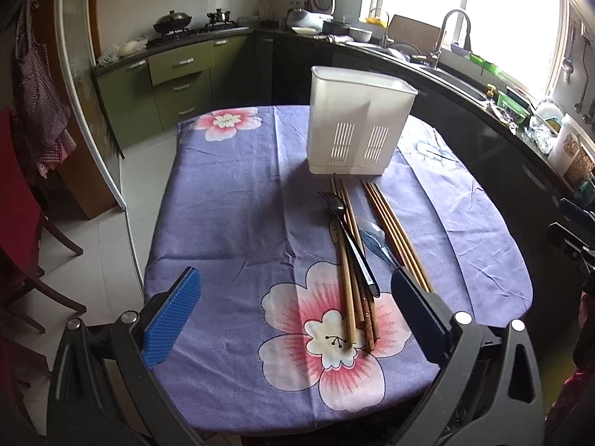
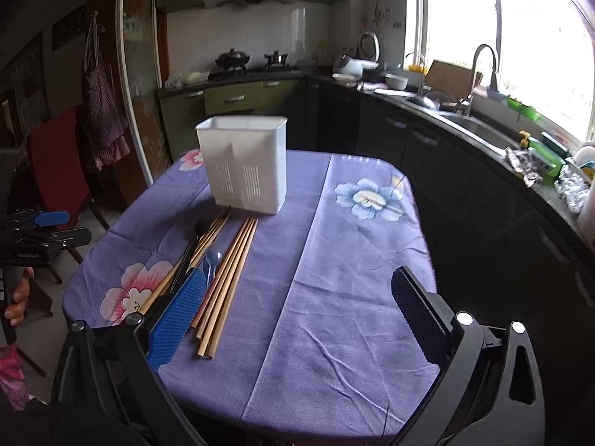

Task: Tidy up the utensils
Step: 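Lower the left tool onto the black fork and close on it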

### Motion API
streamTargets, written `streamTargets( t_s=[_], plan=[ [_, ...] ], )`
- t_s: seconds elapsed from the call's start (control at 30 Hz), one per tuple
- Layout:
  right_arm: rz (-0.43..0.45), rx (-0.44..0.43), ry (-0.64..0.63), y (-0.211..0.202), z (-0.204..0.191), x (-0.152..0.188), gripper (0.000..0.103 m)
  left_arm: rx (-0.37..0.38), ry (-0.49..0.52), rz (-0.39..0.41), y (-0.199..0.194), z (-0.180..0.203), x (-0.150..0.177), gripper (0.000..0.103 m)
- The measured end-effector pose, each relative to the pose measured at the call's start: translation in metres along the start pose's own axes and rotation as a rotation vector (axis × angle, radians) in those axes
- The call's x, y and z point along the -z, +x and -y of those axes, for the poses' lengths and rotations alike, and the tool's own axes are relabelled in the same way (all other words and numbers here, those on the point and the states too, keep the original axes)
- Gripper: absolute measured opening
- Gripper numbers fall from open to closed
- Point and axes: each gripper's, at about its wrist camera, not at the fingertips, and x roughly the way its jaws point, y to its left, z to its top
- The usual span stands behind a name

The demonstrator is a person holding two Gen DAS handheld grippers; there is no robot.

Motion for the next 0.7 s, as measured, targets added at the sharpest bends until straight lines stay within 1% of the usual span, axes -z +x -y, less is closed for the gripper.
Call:
streamTargets(
  t_s=[0.07,0.17,0.23,0.27,0.33,0.37,0.4,0.43,0.47,0.53,0.57,0.63,0.67,0.7],
  plan=[
    [-0.075,-0.049,0.01,0.024,0.004,-0.009,0.099,0.001,0.017,-0.038,0.019,0.006,-0.009,0.097],
    [-0.197,-0.069,0.043,0.058,0.01,-0.022,0.099,0.02,0.027,-0.127,0.052,0.015,-0.024,0.097],
    [-0.265,-0.094,0.067,0.077,0.016,-0.03,0.099,0.015,0.037,-0.176,0.072,0.02,-0.032,0.097],
    [-0.303,-0.099,0.084,0.087,0.019,-0.034,0.099,0.009,0.044,-0.195,0.079,0.022,-0.035,0.096],
    [-0.364,-0.128,0.118,0.098,0.026,-0.037,0.099,0.007,0.051,-0.235,0.093,0.028,-0.041,0.089],
    [-0.376,-0.135,0.127,0.101,0.027,-0.037,0.098,0.009,0.051,-0.256,0.099,0.031,-0.044,0.081],
    [-0.378,-0.128,0.132,0.105,0.029,-0.04,0.093,0.01,0.05,-0.276,0.105,0.033,-0.046,0.076],
    [-0.378,-0.118,0.132,0.108,0.03,-0.04,0.089,0.012,0.048,-0.292,0.111,0.036,-0.048,0.073],
    [-0.379,-0.127,0.133,0.11,0.031,-0.041,0.088,0.012,0.048,-0.305,0.116,0.039,-0.05,0.07],
    [-0.383,-0.166,0.143,0.114,0.031,-0.042,0.087,0.009,0.048,-0.321,0.125,0.044,-0.053,0.07],
    [-0.388,-0.17,0.139,0.116,0.03,-0.042,0.086,0.003,0.045,-0.324,0.129,0.047,-0.055,0.069],
    [-0.39,-0.155,0.117,0.118,0.027,-0.042,0.08,0.001,0.028,-0.336,0.137,0.048,-0.058,0.062],
    [-0.387,-0.154,0.11,0.119,0.026,-0.042,0.079,-0.001,0.013,-0.345,0.141,0.048,-0.059,0.055],
    [-0.388,-0.155,0.105,0.118,0.024,-0.041,0.078,-0.003,0.0,-0.353,0.146,0.048,-0.061,0.052]
  ],
)
